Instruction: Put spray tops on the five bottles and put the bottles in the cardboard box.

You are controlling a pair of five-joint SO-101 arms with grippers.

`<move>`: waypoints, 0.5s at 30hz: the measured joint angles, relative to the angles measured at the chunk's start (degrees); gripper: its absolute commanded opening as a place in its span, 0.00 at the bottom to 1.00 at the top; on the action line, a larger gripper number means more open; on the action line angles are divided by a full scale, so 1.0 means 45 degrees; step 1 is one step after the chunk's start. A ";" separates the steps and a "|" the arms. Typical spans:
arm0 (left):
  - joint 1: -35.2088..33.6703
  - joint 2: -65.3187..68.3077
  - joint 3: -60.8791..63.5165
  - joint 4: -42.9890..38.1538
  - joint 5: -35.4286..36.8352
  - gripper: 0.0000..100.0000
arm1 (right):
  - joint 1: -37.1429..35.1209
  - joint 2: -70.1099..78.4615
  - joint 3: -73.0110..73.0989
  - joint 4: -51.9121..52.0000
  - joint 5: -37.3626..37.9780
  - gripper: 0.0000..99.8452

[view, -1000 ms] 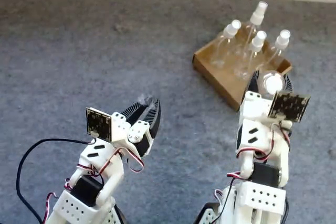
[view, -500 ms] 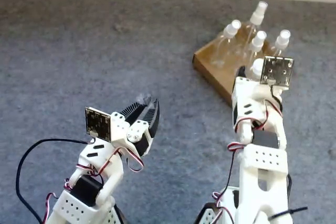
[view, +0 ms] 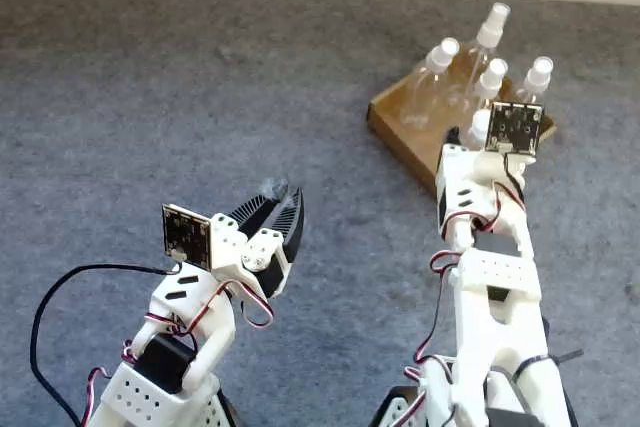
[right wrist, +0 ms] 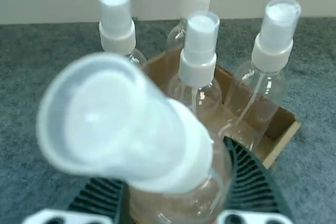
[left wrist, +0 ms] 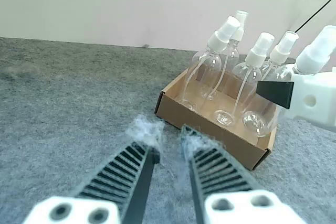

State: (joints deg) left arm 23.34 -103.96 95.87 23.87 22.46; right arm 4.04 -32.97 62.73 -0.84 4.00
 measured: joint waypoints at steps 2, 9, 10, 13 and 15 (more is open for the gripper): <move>0.0000 0.0000 0.0000 0.0000 0.0000 0.02 | -0.0020 0.0352 0.0000 -0.0430 0.0000 0.13; 0.0000 0.0000 0.0000 0.0000 0.0000 0.02 | 0.0000 0.1485 0.0000 -0.0762 0.0000 0.13; 0.0000 0.0000 0.0000 0.0000 0.0000 0.02 | 0.0000 0.1641 0.0000 -0.0781 0.0000 0.13; 0.0000 0.0000 0.0000 0.0020 0.0000 0.02 | 0.0000 0.2110 0.0000 -0.1192 0.0000 0.13; 0.0000 0.0000 0.0000 0.0215 0.0000 0.02 | 0.0000 0.2383 0.0000 -0.1719 0.0000 0.13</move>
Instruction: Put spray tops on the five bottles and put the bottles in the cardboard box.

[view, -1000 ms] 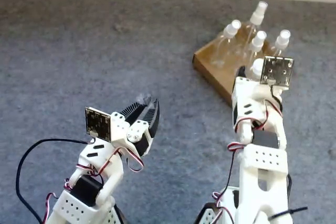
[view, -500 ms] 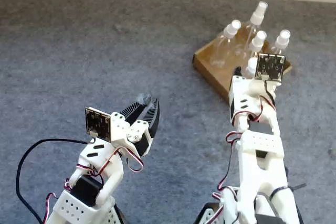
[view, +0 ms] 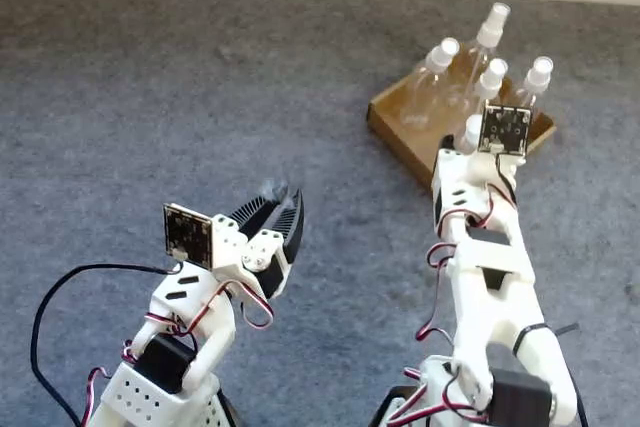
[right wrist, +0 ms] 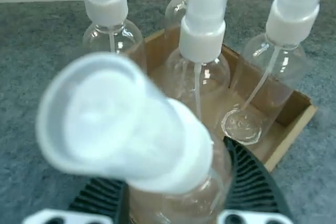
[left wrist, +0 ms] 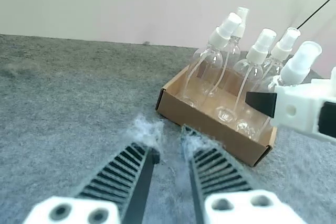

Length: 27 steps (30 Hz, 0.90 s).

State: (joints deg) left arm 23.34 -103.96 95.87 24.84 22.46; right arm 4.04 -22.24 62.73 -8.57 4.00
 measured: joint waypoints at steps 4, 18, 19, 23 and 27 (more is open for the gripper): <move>0.0000 0.0000 0.0000 0.0156 0.0000 0.02 | 0.0000 0.0508 0.0000 -0.0371 0.0000 0.13; 0.0000 0.0000 0.0000 0.0156 0.0000 0.02 | 0.0000 0.1524 -0.0254 -0.0586 0.0000 0.15; 0.0000 0.0000 0.0000 0.0156 0.0000 0.02 | 0.0000 0.1524 -0.0254 -0.0586 0.0000 0.17; 0.0000 0.0000 0.0000 0.0156 0.0000 0.02 | -0.0039 0.1524 -0.0254 -0.0586 0.0000 0.24; 0.0000 0.0000 0.0000 0.0156 0.0000 0.02 | -0.0039 0.1524 -0.0254 -0.0586 0.0000 0.25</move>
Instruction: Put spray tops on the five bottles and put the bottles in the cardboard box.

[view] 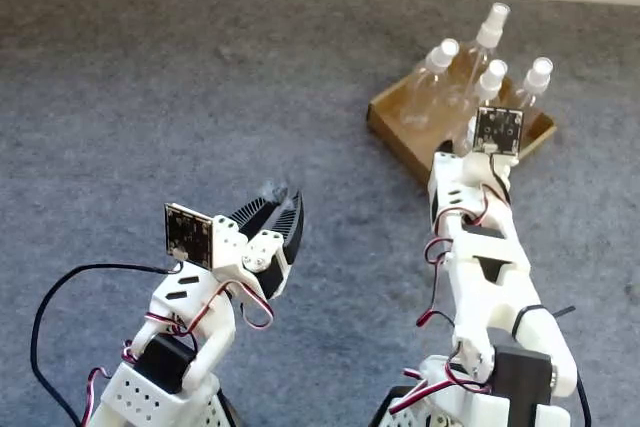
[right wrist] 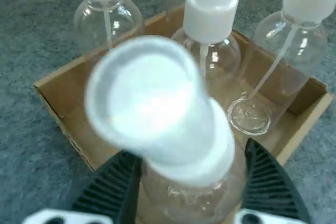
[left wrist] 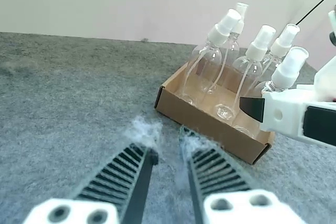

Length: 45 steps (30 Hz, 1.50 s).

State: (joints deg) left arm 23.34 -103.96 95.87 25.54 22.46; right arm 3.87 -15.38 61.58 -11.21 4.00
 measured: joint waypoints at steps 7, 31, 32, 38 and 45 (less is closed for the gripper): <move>0.0000 0.0000 0.0000 0.0000 0.0000 0.02 | 0.0020 0.0020 0.0000 0.0000 0.0000 0.25; 0.0000 0.0000 0.0000 0.0000 0.0000 0.02 | 0.0020 -0.5900 0.0000 0.4454 0.0000 0.25; 0.0000 0.0000 0.0000 0.0000 0.0000 0.02 | 0.0020 -0.6330 0.0000 0.4786 0.0000 0.25; 0.0000 0.0000 0.0000 0.0000 0.0000 0.02 | 0.0020 -0.9475 0.0000 0.6974 0.0000 0.25; 0.0000 0.0000 0.0000 0.0000 0.0000 0.02 | 0.0000 -1.3226 0.0801 0.8459 0.0000 0.25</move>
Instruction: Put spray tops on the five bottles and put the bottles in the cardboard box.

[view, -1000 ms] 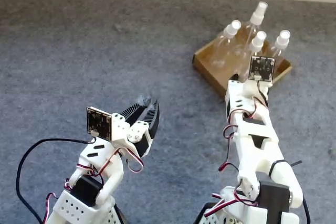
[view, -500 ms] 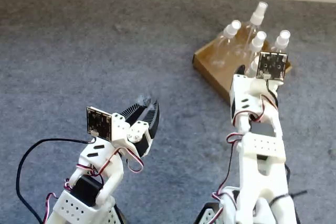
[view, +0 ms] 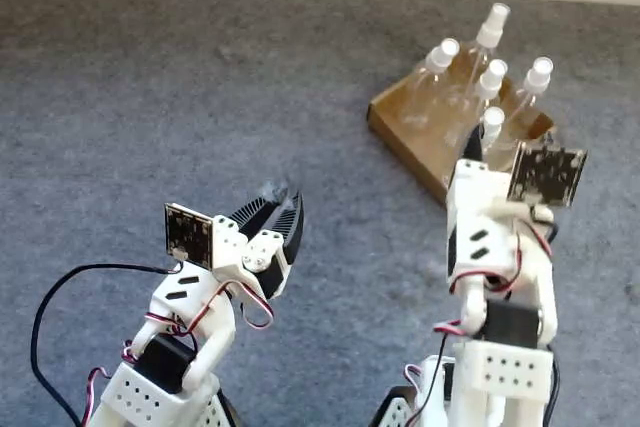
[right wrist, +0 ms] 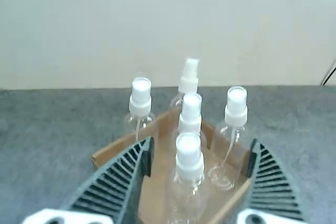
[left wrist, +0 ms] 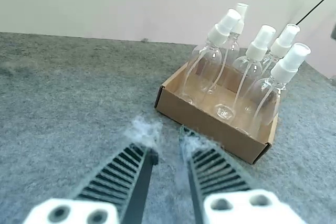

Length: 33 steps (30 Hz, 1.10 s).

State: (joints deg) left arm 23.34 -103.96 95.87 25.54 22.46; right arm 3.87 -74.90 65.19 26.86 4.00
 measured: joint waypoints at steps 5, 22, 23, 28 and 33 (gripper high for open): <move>0.0000 0.0000 0.0000 0.0000 0.0000 0.02 | 0.0000 -0.1934 0.1504 0.0703 0.0000 0.25; 0.0000 0.0000 0.0000 0.0000 0.0000 0.02 | -0.2676 -0.6720 0.2325 0.2520 0.0000 0.09; 0.0000 0.0000 0.0000 0.0000 0.0000 0.02 | -0.3048 -0.6720 0.2325 0.2833 0.0000 0.09; 0.0000 0.0000 0.0000 0.0000 0.0000 0.02 | -0.3829 -0.6681 0.2325 0.5060 0.0000 0.09; 0.0000 0.0000 0.0000 0.0000 0.0000 0.02 | -0.3360 -0.6701 0.3243 0.6193 0.0000 0.09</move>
State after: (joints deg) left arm 23.34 -103.96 95.87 25.54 22.46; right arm -11.25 -105.05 79.78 54.73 4.00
